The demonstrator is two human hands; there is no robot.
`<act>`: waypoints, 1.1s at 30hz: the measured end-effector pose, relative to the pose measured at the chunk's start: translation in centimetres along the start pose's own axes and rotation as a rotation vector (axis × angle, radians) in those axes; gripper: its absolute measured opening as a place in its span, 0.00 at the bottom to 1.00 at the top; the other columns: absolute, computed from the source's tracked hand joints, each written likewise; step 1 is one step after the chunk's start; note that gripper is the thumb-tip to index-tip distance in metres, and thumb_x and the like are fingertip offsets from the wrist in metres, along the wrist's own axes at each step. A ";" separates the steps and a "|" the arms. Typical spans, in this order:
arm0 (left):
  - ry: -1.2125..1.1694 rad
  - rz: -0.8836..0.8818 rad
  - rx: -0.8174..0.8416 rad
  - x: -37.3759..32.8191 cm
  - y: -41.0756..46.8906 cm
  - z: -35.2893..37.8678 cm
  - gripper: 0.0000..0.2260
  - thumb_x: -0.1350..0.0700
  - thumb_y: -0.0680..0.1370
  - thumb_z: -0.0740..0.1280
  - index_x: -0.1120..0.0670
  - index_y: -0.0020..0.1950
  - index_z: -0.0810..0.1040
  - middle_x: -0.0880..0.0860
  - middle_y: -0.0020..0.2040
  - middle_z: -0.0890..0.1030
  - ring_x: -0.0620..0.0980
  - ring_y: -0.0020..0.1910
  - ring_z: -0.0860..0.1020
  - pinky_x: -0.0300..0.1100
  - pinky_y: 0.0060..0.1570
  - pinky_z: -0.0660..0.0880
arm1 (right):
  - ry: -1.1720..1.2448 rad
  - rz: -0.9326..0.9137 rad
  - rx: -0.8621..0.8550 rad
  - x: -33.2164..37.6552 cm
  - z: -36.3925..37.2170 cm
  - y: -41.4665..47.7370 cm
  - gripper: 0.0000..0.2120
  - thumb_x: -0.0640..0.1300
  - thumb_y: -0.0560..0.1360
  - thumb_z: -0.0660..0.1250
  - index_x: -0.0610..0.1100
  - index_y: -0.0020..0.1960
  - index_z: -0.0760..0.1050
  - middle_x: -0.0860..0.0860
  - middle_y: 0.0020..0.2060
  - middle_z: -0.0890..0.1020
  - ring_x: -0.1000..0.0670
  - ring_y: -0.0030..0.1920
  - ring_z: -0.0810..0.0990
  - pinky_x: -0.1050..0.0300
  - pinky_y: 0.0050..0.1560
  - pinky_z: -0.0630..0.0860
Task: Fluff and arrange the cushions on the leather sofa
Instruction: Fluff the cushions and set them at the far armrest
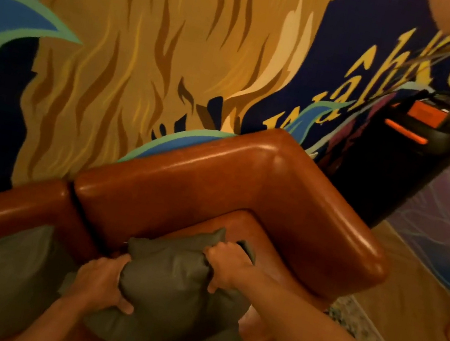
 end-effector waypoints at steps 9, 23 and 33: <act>0.198 0.305 -0.022 -15.7 8.4 -9.6 0.31 0.39 0.56 0.84 0.42 0.56 0.79 0.43 0.55 0.83 0.50 0.60 0.79 0.49 0.55 0.74 | 0.158 0.298 -0.109 -13.2 -3.8 -7.5 0.38 0.64 0.66 0.82 0.42 0.66 0.80 0.42 0.61 0.84 0.38 0.62 0.82 0.45 0.60 0.78; 0.610 0.617 0.073 -46.0 19.1 -7.8 0.27 0.44 0.59 0.86 0.45 0.51 0.77 0.49 0.57 0.83 0.54 0.60 0.80 0.51 0.55 0.77 | 0.601 0.718 -0.192 -32.8 6.7 -17.4 0.36 0.63 0.63 0.83 0.47 0.64 0.78 0.48 0.57 0.85 0.43 0.58 0.84 0.47 0.55 0.80; 0.740 0.556 0.133 -49.9 30.7 -1.1 0.29 0.44 0.62 0.84 0.45 0.59 0.78 0.47 0.61 0.82 0.52 0.65 0.76 0.52 0.63 0.67 | 0.763 0.765 -0.081 -38.9 15.5 -11.3 0.37 0.62 0.67 0.81 0.44 0.67 0.76 0.45 0.62 0.83 0.41 0.63 0.82 0.46 0.60 0.80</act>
Point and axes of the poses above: each hand's wrist, its own y-axis towards the middle knuckle, its own z-axis out of the palm, x = y × z, the point moved 10 cm from there along y, towards the middle knuckle
